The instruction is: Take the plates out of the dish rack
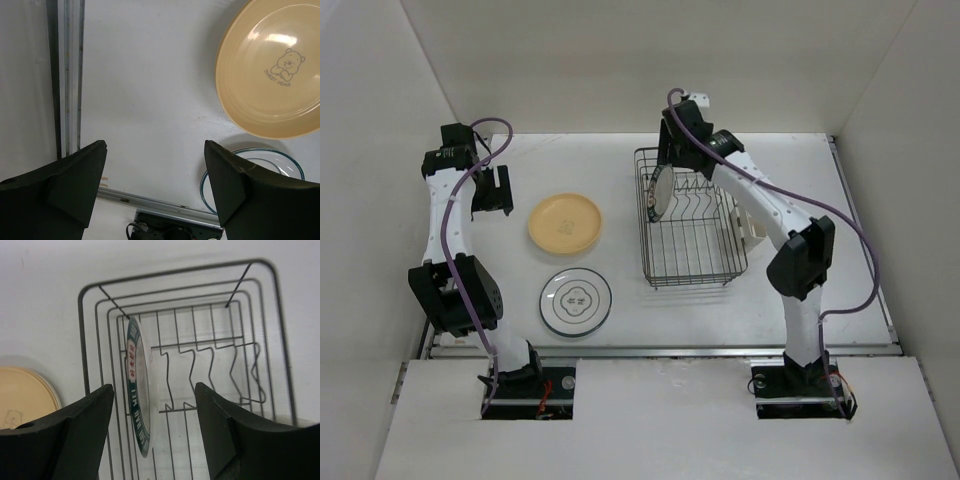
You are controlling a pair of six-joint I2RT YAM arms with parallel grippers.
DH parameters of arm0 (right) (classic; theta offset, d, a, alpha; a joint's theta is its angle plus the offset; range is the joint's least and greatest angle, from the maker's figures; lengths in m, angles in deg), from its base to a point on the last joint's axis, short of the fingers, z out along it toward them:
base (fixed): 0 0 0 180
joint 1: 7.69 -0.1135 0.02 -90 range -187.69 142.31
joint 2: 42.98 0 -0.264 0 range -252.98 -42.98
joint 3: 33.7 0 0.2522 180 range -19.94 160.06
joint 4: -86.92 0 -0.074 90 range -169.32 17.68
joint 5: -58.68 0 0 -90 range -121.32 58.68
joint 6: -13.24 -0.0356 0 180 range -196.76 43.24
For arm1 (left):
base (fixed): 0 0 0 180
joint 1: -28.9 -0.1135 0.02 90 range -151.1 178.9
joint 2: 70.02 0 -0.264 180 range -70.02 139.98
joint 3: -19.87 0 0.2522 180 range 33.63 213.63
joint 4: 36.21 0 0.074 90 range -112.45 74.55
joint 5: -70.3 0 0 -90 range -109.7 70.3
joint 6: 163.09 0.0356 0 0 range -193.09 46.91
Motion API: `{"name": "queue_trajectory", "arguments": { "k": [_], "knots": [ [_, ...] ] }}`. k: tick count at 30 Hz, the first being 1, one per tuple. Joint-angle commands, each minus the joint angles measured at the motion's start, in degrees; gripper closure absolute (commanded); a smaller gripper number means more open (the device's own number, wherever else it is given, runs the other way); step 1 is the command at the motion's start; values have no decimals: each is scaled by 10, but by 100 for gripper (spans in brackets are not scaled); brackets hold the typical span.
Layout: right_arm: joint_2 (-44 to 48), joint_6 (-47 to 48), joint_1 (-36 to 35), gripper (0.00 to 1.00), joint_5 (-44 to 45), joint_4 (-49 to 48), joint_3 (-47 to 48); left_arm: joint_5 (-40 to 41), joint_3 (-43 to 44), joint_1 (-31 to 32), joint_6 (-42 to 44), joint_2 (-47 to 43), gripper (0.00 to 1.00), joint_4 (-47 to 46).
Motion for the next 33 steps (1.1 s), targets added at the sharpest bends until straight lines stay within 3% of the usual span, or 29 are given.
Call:
{"name": "queue_trajectory", "arguments": {
  "k": [1,4,7,8,11,19,24,27,30,33],
  "knots": [
    [-33,-21,9,29,-62,22,2,-8,-3,0,4,-28,23,5],
    [-39,-21,9,34,-103,-6,-25,-8,-3,0,4,-28,22,5],
    [-39,-21,9,47,-109,-25,-44,-8,-9,0,4,-28,22,5],
    [-39,-21,9,69,-101,-25,-44,-8,-9,0,4,-28,22,5],
    [-39,-21,9,100,-70,-8,-33,-8,-9,0,4,-28,22,5],
    [1,15,-20,100,106,28,4,-8,-9,0,4,-28,22,5],
    [12,8,-43,100,278,37,12,-13,-3,0,4,-28,22,5],
    [25,-3,-43,100,323,30,6,-13,-3,0,4,-28,22,5],
    [61,-8,-48,100,313,2,-10,-13,-3,0,4,-28,22,5],
    [134,58,-53,100,221,-70,-62,-8,-3,0,4,-28,22,5]
  ]
}}
